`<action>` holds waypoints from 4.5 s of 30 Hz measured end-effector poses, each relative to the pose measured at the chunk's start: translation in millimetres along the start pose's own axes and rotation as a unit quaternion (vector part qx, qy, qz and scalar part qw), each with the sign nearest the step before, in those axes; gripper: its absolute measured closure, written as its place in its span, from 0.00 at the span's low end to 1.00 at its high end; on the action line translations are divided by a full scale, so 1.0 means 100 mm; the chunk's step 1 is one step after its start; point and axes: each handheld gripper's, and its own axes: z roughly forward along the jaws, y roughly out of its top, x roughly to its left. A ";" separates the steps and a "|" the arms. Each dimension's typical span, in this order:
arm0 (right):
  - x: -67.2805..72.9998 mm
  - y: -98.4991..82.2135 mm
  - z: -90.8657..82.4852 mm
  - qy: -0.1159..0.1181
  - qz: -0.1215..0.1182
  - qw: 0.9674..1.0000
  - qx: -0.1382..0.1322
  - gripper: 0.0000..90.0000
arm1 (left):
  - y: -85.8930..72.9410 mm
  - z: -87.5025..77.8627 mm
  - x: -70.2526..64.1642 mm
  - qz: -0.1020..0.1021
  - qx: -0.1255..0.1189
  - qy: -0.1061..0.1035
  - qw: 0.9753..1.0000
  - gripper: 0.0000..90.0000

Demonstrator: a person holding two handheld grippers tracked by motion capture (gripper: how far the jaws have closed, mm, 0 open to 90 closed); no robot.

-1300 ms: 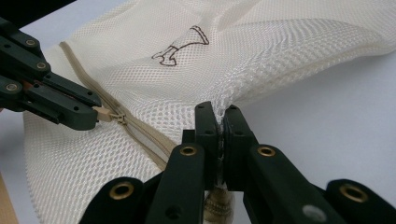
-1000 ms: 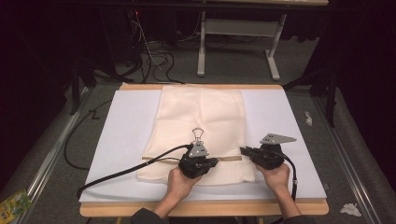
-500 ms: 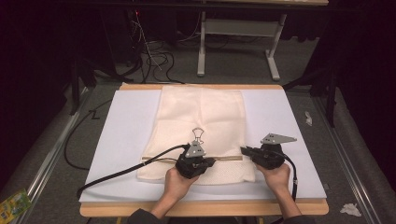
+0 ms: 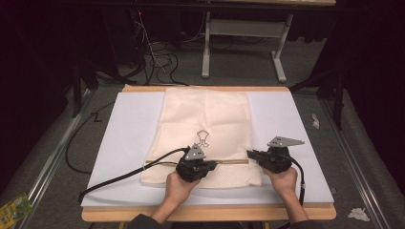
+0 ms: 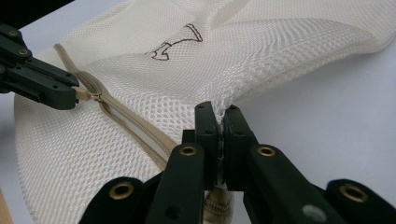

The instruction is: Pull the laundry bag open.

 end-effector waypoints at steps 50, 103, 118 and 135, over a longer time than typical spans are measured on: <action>-0.02 0.00 -0.01 -0.004 0.000 1.000 -0.001 0.98 | -0.11 -0.28 0.12 -0.012 -0.012 0.023 1.000 0.97; -0.03 0.01 -0.01 -0.011 -0.005 1.000 0.001 0.98 | -0.23 -0.57 0.25 -0.026 -0.027 0.042 0.998 0.97; -0.04 0.01 -0.02 -0.014 -0.006 1.000 0.002 0.98 | -0.29 -0.67 0.31 -0.037 -0.034 0.051 0.997 0.97; -0.05 0.00 -0.02 -0.014 -0.006 1.000 0.002 0.98 | -0.34 -0.80 0.38 -0.048 -0.042 0.062 0.996 0.97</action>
